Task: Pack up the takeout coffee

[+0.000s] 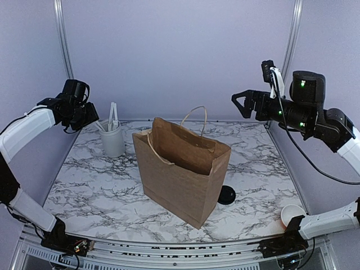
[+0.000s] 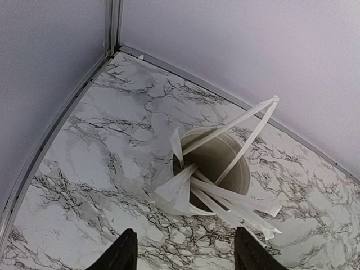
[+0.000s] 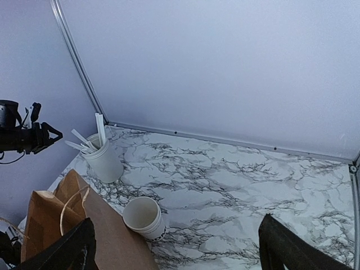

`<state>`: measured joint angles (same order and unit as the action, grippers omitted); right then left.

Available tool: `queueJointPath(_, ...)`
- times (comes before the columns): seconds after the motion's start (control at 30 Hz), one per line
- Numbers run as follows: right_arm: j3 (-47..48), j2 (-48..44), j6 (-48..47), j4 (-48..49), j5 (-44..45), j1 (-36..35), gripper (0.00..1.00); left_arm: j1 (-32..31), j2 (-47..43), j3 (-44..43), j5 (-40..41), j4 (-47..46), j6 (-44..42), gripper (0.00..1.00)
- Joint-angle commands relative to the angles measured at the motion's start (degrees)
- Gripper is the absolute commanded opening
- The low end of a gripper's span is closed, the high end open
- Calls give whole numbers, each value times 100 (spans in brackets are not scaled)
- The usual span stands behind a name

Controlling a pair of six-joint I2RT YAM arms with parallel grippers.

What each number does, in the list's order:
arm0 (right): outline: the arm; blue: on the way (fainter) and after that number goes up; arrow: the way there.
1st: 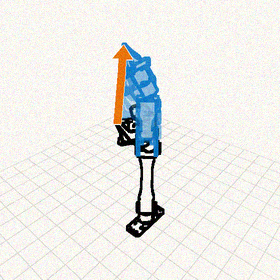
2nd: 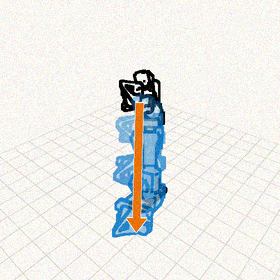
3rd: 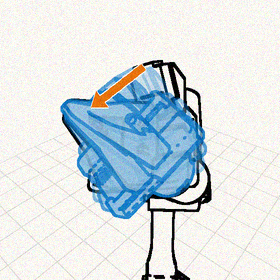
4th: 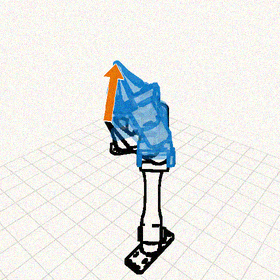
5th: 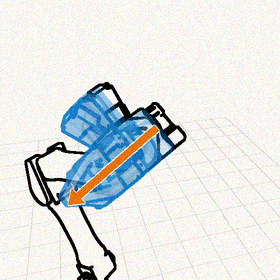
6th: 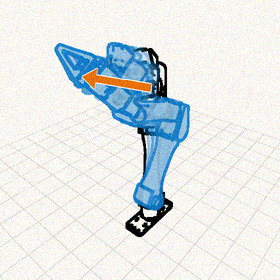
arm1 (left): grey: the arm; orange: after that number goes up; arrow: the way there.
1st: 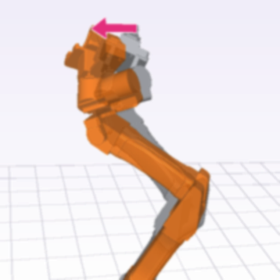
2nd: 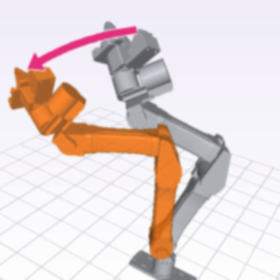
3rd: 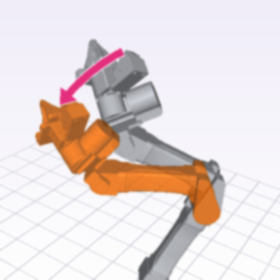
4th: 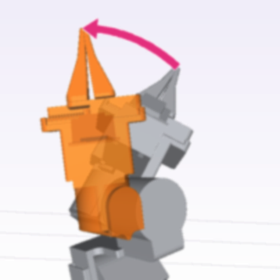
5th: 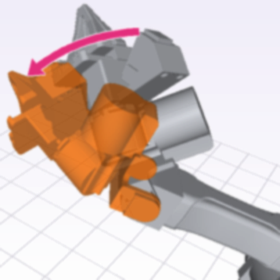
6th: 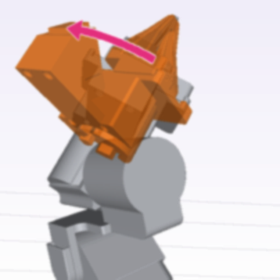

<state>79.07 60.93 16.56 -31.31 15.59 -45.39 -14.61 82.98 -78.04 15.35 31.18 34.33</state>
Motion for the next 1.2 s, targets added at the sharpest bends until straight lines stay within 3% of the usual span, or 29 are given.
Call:
queueJointPath(0.0, 26, -141, 133, 125, -38, 39, 97, 141, 126, -38, -185, -278, 14, 56)
queueJointPath(0.6, 22, -167, 199, 125, -52, 39, 97, 204, 691, 11, -447, -721, 137, 40)
queueJointPath(1.17, 52, -116, 211, 134, -81, 39, 97, 208, 819, 116, -516, -849, 158, 16)
